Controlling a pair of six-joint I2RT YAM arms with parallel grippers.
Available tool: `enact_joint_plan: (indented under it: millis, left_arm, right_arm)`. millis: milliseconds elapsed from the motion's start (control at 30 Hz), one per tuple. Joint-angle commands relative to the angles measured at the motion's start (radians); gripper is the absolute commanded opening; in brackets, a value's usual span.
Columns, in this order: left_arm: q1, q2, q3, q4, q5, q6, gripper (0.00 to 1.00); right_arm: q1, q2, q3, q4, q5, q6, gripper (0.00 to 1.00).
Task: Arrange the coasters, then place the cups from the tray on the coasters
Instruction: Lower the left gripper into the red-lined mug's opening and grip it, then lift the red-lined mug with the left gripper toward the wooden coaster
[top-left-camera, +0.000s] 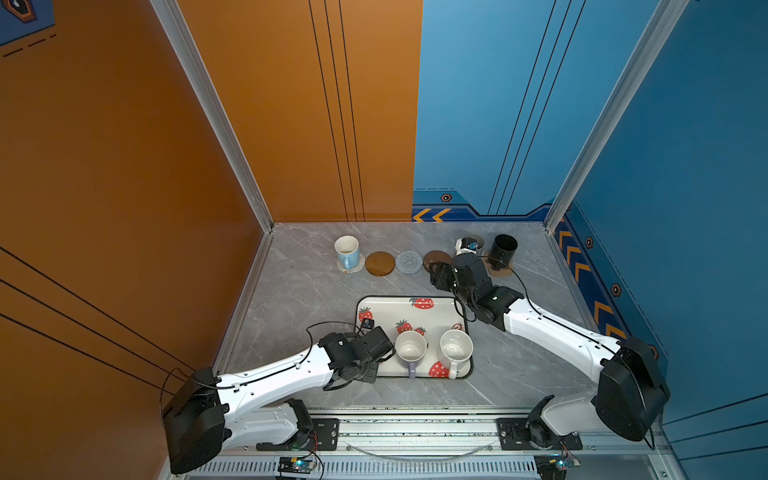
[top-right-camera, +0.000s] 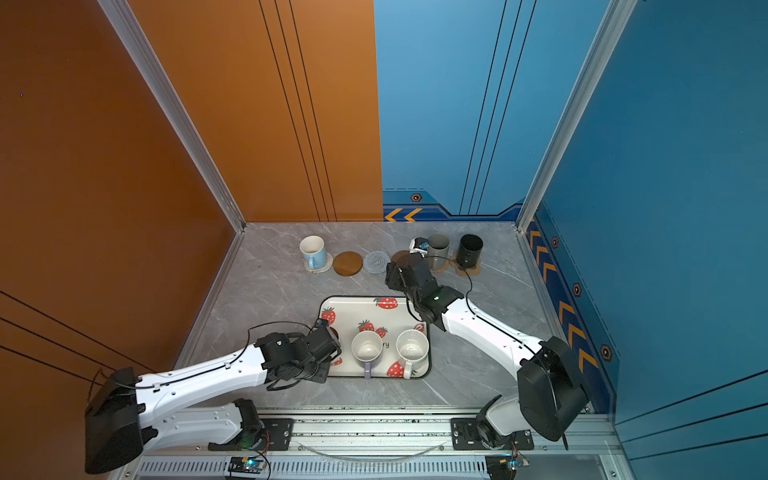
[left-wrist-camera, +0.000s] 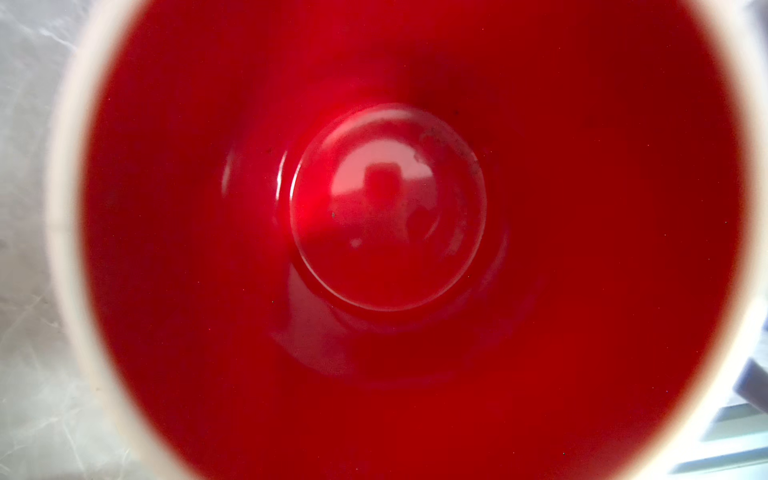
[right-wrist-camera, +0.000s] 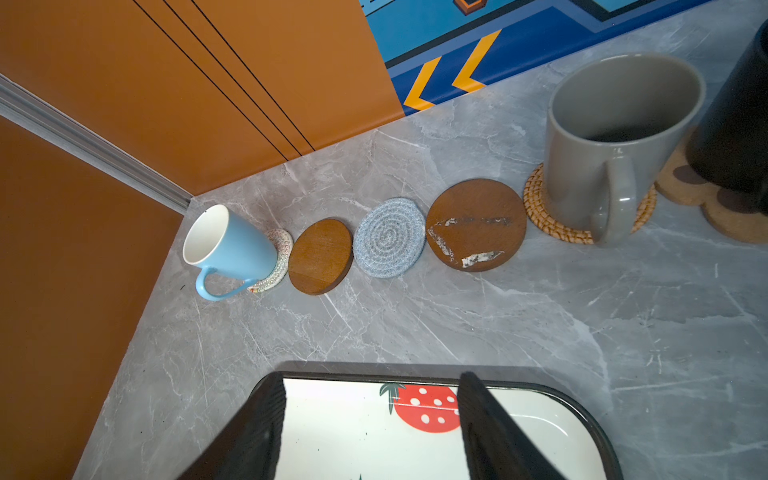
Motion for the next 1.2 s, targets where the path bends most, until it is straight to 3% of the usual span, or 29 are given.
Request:
enact_joint_plan:
  millis: [0,200,500,867,1167]
  left_arm:
    - [0.007,-0.027,0.027,-0.010,-0.054,-0.014,0.00]
    - [0.023,-0.015,0.075,-0.017,-0.069,0.022,0.00]
    - [0.119,0.054,0.251,-0.017,-0.111,0.151,0.00]
    - [0.261,0.165,0.411,0.064,-0.050,0.248,0.00]
    - [0.352,0.341,0.558,0.121,0.012,0.313,0.00]
  right_arm:
    - [0.002,0.008,0.034,-0.007,-0.007,0.014,0.64]
    - [0.002,0.005,0.034,-0.011,-0.007,0.014,0.65]
    - [0.003,-0.002,0.038,-0.021,-0.011,0.011,0.65]
    - [-0.001,-0.029,0.021,-0.026,-0.003,0.001,0.65]
    - [-0.016,-0.044,0.012,-0.028,-0.028,-0.002,0.65]
